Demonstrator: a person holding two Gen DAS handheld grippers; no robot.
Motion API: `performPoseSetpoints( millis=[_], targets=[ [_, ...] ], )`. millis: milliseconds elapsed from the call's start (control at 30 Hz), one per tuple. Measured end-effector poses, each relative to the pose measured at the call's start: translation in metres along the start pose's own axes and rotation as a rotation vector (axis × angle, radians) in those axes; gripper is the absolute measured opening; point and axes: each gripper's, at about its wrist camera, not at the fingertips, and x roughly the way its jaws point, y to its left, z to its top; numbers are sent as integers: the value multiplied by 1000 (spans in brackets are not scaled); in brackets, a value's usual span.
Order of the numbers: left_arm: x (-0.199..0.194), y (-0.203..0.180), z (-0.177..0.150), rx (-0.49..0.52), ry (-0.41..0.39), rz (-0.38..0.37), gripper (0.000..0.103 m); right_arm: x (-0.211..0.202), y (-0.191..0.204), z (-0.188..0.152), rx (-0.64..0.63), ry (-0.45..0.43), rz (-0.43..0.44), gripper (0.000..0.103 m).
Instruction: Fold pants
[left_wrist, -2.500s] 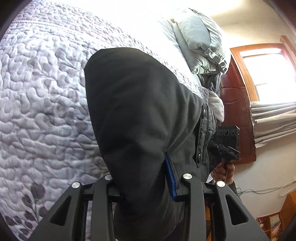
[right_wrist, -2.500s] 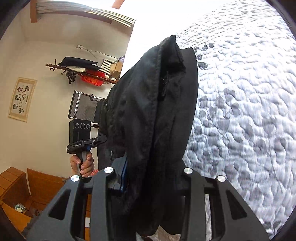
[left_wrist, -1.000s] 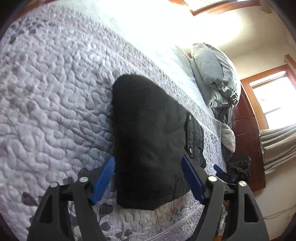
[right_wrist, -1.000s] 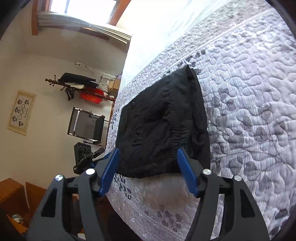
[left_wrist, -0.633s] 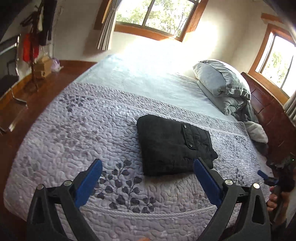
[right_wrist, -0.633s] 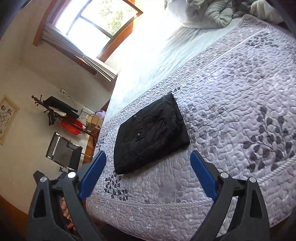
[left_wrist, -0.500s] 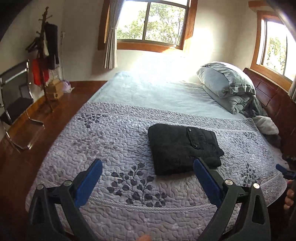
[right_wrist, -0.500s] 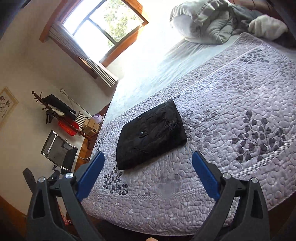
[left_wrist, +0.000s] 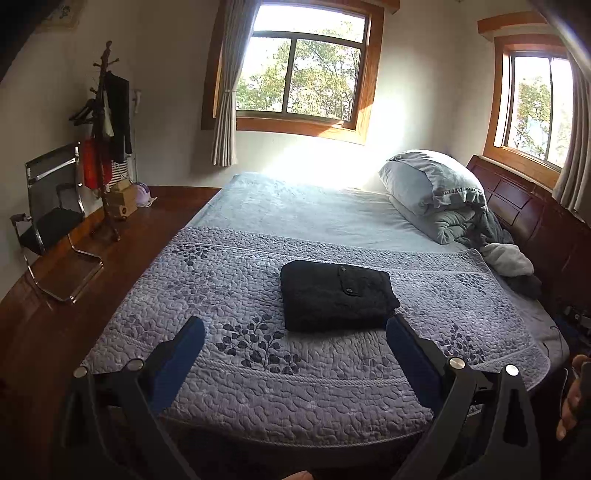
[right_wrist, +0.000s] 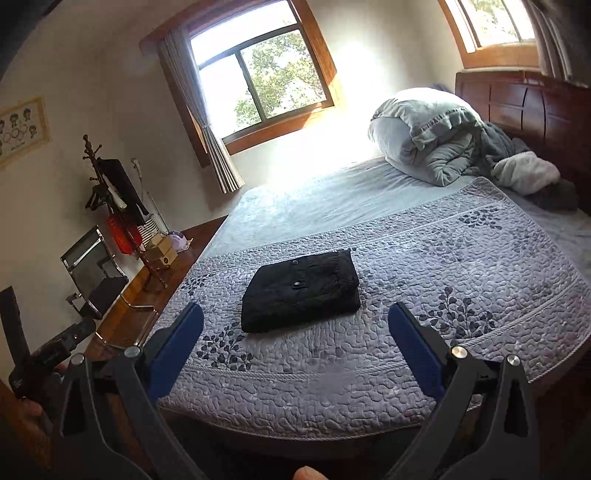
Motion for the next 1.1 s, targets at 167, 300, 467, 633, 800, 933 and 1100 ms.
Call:
performPoseSetpoints(
  millis=[167, 300, 467, 633, 800, 933, 1100],
  targets=[
    [-25, -18, -16, 31, 36, 16, 99, -17, 39, -12, -119, 9, -7, 100],
    [-36, -27, -23, 10, 49, -19, 99, -26, 62, -24, -162, 52, 46, 100],
    [-53, -40, -31, 51, 17, -6, 99, -36, 85, -34, -224, 75, 34, 100],
    [-66, -46, -38, 69, -12, 9, 99, -47, 92, -43, -242, 36, -4, 100],
    [-69, -47, -49, 57, -7, 5, 99, -48, 92, -54, -241, 38, -15, 100],
    [-67, -45, -56, 48, 1, 9, 99, -46, 90, -60, -230, 49, -21, 100],
    [-55, -44, -59, 40, 20, 4, 99, -34, 86, -62, -218, 63, -31, 100]
  ],
)
